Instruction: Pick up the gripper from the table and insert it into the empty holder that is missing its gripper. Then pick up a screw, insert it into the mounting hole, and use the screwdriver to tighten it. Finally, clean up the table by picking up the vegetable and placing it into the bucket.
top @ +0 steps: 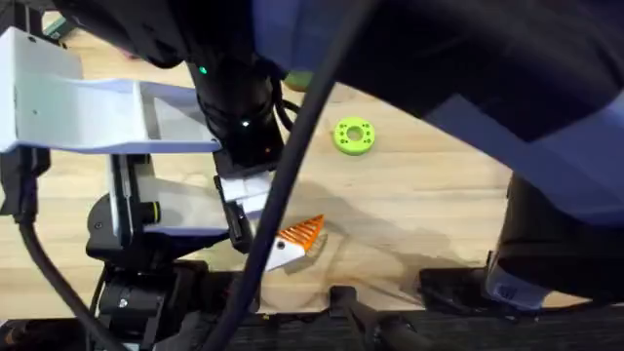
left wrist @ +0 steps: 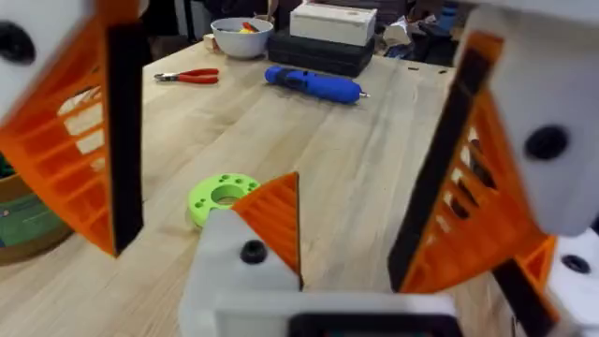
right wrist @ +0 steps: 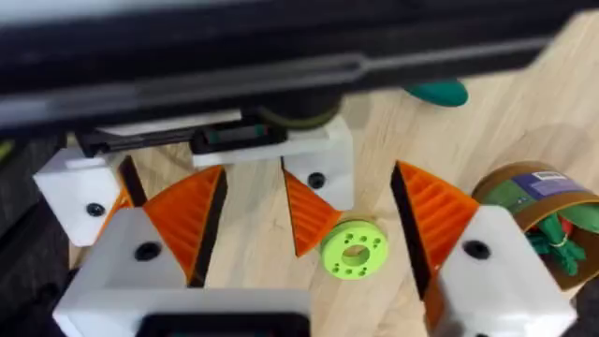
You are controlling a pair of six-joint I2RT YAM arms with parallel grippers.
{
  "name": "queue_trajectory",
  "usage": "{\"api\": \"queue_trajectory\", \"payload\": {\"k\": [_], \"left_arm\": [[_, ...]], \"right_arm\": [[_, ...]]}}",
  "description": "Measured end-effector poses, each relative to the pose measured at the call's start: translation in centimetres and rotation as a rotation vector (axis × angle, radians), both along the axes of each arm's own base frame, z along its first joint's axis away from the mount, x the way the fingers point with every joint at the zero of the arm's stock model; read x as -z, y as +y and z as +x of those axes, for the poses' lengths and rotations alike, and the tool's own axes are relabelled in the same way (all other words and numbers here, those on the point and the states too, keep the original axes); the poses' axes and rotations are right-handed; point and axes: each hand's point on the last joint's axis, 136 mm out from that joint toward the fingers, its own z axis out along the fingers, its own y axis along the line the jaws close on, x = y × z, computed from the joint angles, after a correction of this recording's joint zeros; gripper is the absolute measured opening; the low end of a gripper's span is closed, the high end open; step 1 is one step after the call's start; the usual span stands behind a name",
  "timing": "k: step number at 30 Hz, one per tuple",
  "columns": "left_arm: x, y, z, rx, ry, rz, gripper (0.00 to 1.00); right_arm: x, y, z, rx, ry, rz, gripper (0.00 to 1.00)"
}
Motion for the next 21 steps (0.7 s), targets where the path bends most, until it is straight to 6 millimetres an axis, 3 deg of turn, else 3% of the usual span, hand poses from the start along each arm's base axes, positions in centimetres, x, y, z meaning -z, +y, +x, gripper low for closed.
{"api": "queue_trajectory", "payload": {"k": [8, 21], "left_arm": [[0.0, 0.0, 0.0, 0.000, 0.000, 0.000, 0.986], [0.0, 0.0, 0.0, 0.000, 0.000, 0.000, 0.985]], "right_arm": [[-0.4, -0.3, 0.4, 0.069, 0.007, 0.015, 0.994], [-6.2, -5.5, 4.7, 0.585, 0.033, 0.194, 0.993]]}}
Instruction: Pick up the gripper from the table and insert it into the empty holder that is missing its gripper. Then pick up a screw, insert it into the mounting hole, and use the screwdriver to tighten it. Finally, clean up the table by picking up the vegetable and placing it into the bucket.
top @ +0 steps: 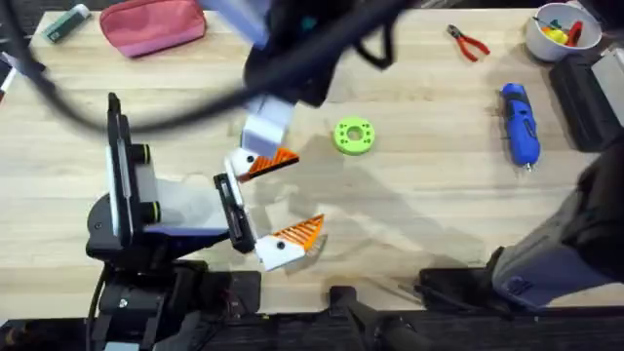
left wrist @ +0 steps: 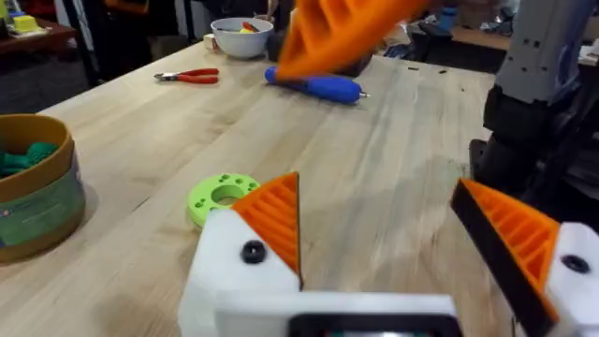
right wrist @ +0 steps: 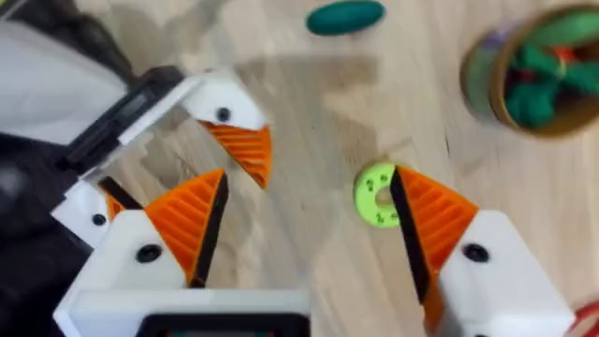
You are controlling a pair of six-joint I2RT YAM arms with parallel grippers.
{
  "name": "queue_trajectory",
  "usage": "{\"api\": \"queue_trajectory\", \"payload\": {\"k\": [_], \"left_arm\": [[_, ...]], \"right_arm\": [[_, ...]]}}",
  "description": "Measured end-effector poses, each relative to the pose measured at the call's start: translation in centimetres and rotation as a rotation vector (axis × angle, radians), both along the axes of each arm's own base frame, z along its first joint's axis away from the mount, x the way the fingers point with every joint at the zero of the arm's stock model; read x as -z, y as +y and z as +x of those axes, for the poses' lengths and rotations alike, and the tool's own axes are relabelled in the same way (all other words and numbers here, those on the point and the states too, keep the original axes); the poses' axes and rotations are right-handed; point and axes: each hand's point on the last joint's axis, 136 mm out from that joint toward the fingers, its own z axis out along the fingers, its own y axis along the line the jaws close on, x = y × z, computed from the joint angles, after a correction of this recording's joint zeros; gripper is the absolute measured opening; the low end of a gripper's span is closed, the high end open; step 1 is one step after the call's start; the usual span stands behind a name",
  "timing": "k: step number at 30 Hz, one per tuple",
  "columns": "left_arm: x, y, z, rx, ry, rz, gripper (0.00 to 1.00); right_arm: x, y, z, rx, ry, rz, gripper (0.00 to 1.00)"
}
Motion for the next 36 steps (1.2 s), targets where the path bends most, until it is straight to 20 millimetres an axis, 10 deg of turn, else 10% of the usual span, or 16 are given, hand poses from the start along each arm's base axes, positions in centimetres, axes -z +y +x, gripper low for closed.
{"api": "queue_trajectory", "payload": {"k": [7, 26, 36], "left_arm": [[0.0, 0.0, 0.0, 0.000, 0.000, 0.000, 0.986], [0.0, 0.0, 0.0, 0.000, 0.000, 0.000, 0.986], [0.0, 0.0, 0.0, 0.000, 0.000, 0.000, 0.986]], "right_arm": [[-1.8, -3.5, 0.0, 0.203, 0.036, 0.049, 0.994], [5.3, -27.2, 0.1, 1.163, 0.219, 0.030, 0.993], [5.7, -32.9, 0.5, 1.451, 0.241, 0.061, 0.994]]}}
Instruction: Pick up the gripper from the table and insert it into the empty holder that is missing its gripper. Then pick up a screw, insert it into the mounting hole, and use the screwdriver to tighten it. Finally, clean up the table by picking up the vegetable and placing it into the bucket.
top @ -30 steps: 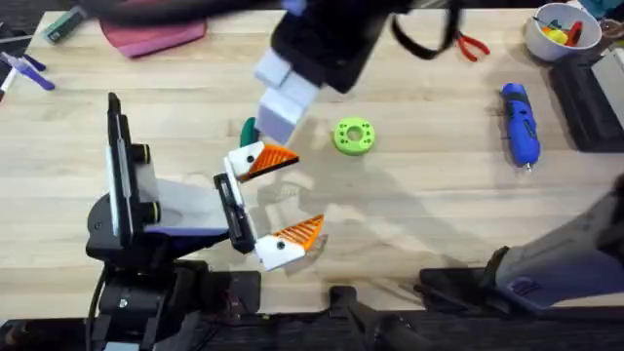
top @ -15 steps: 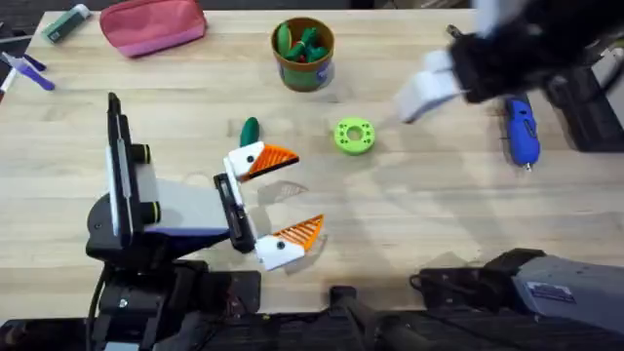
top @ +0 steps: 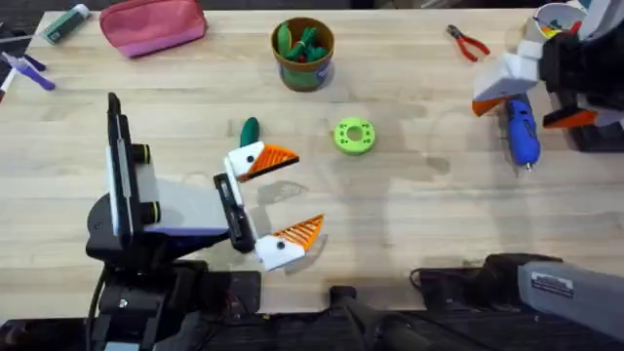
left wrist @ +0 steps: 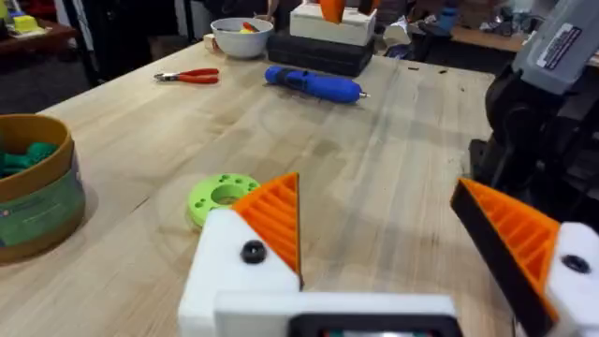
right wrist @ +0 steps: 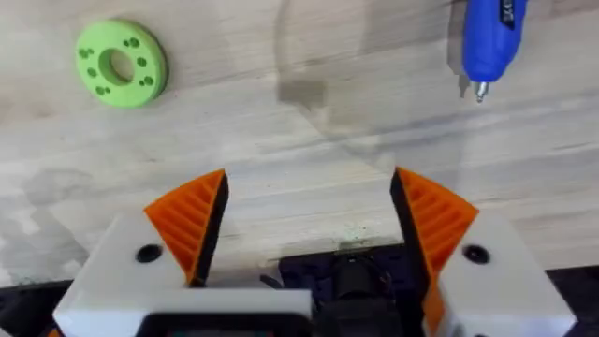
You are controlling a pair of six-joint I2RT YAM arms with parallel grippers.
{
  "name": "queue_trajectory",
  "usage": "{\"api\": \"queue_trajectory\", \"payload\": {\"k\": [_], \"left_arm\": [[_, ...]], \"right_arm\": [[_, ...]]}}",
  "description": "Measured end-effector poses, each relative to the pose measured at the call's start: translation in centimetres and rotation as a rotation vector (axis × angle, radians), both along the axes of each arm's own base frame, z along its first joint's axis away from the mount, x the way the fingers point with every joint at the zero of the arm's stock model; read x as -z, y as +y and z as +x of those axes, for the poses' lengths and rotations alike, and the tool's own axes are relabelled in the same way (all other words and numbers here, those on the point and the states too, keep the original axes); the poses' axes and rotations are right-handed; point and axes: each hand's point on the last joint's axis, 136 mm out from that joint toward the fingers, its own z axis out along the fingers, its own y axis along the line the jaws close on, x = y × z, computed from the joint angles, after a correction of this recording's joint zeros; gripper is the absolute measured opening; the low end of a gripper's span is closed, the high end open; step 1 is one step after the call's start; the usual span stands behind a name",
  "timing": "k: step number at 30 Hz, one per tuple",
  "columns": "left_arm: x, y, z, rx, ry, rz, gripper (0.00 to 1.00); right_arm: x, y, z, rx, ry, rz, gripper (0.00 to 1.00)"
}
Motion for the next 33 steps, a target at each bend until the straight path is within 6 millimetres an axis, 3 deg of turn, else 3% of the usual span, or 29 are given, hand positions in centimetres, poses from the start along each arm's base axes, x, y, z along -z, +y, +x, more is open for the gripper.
{"api": "queue_trajectory", "payload": {"k": [29, 31, 33], "left_arm": [[0.00, 0.02, 0.04, -0.002, 0.000, 0.000, 0.987], [0.00, 0.03, 0.07, -0.004, 0.000, 0.000, 0.923], [0.00, 0.03, 0.07, -0.004, -0.001, 0.001, 0.760]], "right_arm": [[-0.06, -0.10, 0.35, 0.049, -0.014, 0.012, 0.994], [-0.06, -0.10, 0.35, 0.049, -0.014, 0.012, 0.994], [-0.06, -0.10, 0.37, 0.051, -0.014, 0.012, 0.994]]}}
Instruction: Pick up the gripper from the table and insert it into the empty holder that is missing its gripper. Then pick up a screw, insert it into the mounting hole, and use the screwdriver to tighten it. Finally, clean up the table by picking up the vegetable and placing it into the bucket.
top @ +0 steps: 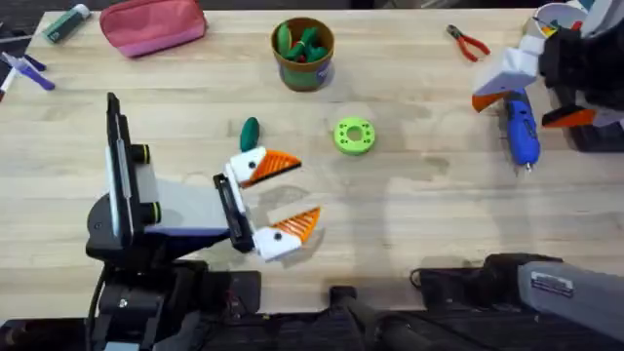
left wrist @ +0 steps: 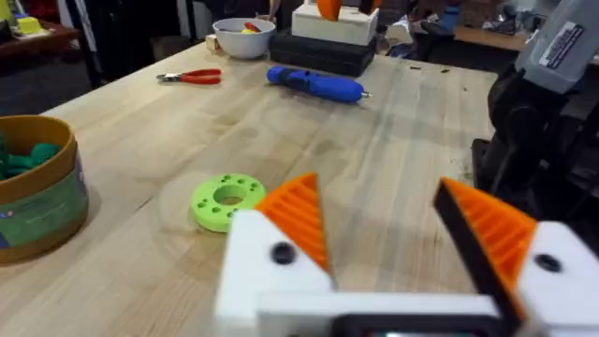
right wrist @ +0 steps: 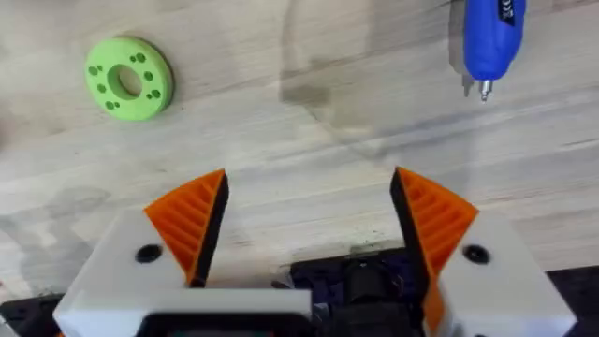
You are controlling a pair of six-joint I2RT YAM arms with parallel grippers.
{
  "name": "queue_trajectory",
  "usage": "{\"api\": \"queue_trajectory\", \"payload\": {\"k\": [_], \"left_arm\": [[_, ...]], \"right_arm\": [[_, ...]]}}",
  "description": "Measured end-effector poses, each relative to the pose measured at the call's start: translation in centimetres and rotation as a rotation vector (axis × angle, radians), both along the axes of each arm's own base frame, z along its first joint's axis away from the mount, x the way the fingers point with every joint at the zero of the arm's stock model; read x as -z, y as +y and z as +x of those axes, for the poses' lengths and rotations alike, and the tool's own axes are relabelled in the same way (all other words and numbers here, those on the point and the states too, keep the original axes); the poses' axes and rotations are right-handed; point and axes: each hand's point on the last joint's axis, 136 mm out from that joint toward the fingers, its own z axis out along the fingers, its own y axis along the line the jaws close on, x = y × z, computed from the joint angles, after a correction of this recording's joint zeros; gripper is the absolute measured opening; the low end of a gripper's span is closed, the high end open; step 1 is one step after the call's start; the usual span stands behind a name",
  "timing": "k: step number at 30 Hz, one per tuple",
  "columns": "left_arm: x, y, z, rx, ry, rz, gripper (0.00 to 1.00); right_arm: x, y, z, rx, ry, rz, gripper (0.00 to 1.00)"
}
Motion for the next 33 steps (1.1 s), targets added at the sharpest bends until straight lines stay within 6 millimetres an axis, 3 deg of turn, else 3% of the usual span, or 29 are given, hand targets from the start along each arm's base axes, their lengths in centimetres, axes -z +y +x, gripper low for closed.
{"api": "queue_trajectory", "payload": {"k": [5, 7, 23, 27, 33], "left_arm": [[0.0, 0.0, 0.0, 0.000, -0.003, 0.001, 0.190], [0.0, 0.0, 0.0, 0.000, -0.003, 0.001, 0.034], [0.0, 0.0, 0.0, 0.000, -0.005, 0.002, 0.017], [0.0, 0.0, 0.0, 0.000, -0.004, 0.002, 0.017], [0.0, 0.0, 0.0, 0.000, -0.004, 0.002, 0.017]], "right_arm": [[0.0, 0.0, 0.1, 0.002, -0.002, 0.000, 0.994], [0.0, 0.0, 0.1, 0.005, -0.006, 0.001, 0.994], [0.7, -0.7, 1.4, 0.014, -0.001, -0.033, 0.994], [0.4, -2.2, 2.7, 0.054, -0.056, -0.070, 0.994], [0.3, -7.2, 3.9, 0.197, -0.103, -0.126, 0.994]]}}
